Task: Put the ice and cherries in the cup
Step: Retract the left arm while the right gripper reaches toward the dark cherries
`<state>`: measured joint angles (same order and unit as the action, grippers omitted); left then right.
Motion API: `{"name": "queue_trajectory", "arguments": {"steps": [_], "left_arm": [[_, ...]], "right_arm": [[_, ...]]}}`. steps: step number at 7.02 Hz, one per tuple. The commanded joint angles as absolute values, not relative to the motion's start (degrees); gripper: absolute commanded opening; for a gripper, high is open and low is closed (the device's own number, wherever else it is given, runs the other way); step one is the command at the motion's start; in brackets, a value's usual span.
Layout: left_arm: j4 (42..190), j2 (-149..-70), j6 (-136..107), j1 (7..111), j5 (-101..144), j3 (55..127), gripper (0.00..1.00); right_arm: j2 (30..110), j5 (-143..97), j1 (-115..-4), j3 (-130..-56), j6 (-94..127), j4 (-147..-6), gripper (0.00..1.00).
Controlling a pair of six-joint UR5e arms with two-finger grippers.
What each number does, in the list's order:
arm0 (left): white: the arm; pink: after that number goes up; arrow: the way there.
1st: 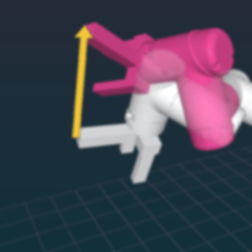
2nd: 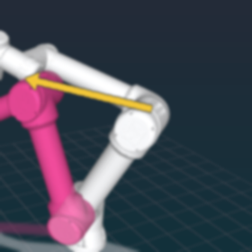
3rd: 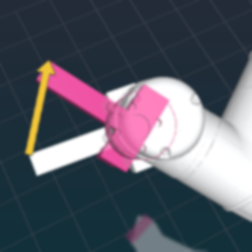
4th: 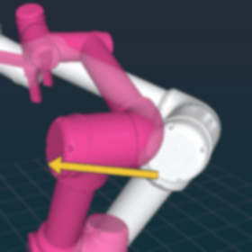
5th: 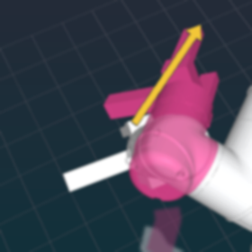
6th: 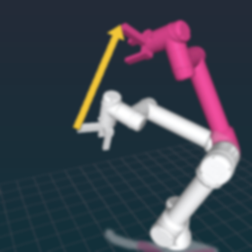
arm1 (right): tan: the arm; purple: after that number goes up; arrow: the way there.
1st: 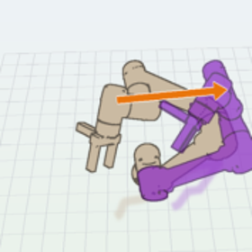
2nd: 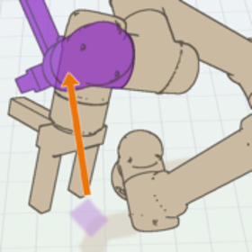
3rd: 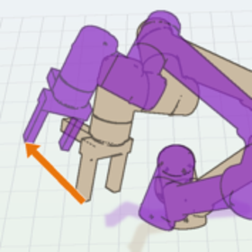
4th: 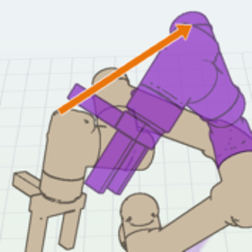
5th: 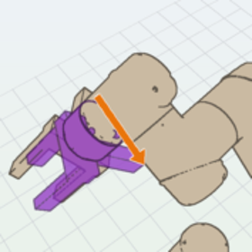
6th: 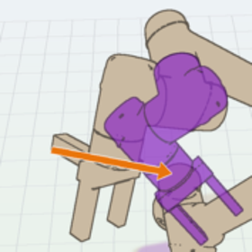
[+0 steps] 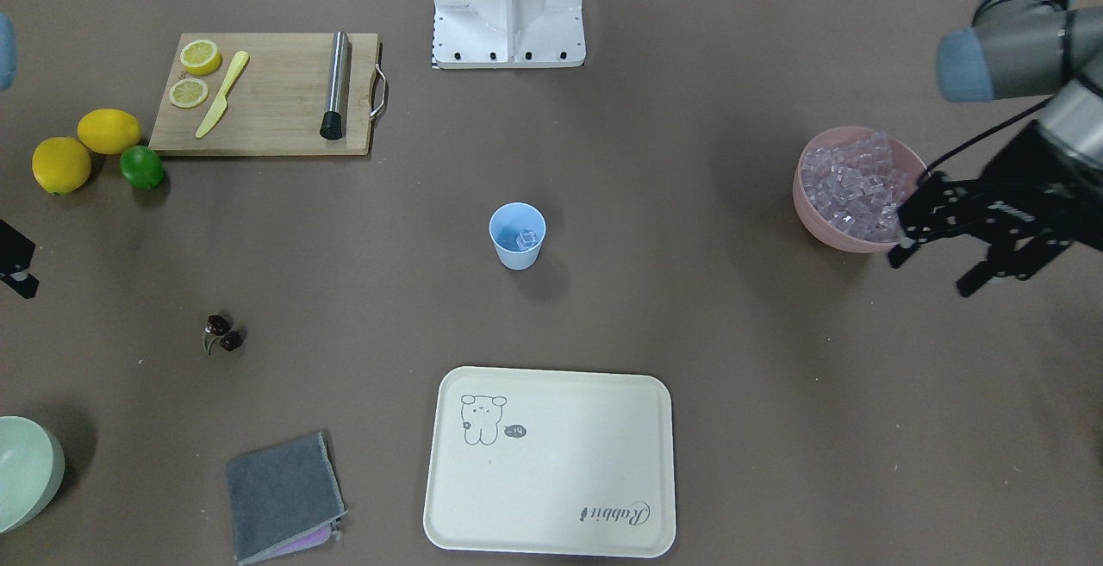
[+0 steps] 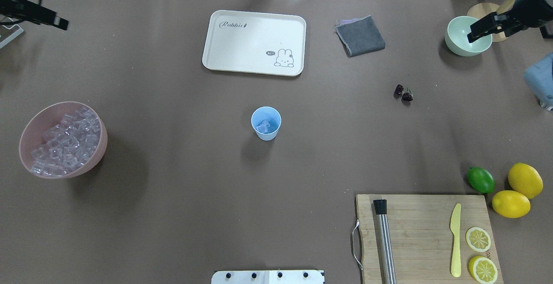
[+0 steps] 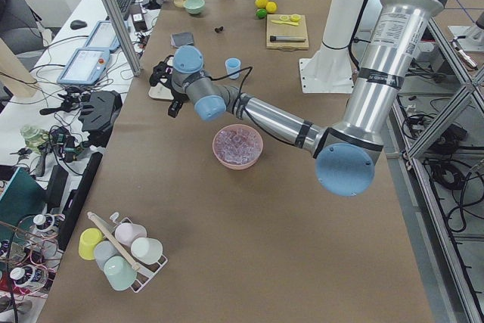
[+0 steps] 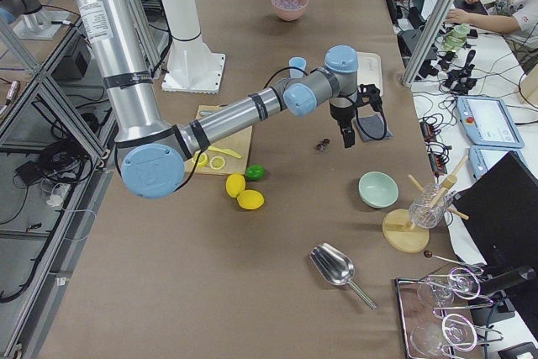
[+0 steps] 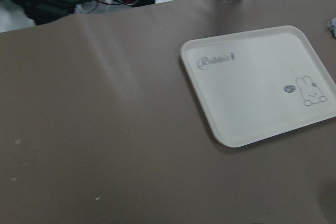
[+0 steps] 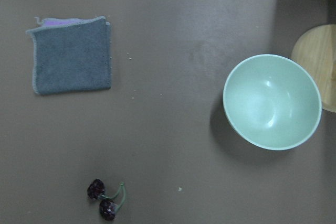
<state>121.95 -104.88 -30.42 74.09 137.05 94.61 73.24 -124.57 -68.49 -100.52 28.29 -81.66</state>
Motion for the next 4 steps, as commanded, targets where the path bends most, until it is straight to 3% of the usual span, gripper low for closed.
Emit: {"name": "queue_trajectory", "arguments": {"steps": [1,4], "left_arm": [[118.5,-102.3,-24.1,81.3,143.9,94.2,0.96],[118.6,-100.8,-23.8,81.4,143.3,93.0,0.98]], "right_arm": [[69.6,-121.7,-63.3,-100.2,32.6,-81.7,1.00],[69.5,-121.3,-60.3,-102.1,36.6,-81.6,1.00]]}}
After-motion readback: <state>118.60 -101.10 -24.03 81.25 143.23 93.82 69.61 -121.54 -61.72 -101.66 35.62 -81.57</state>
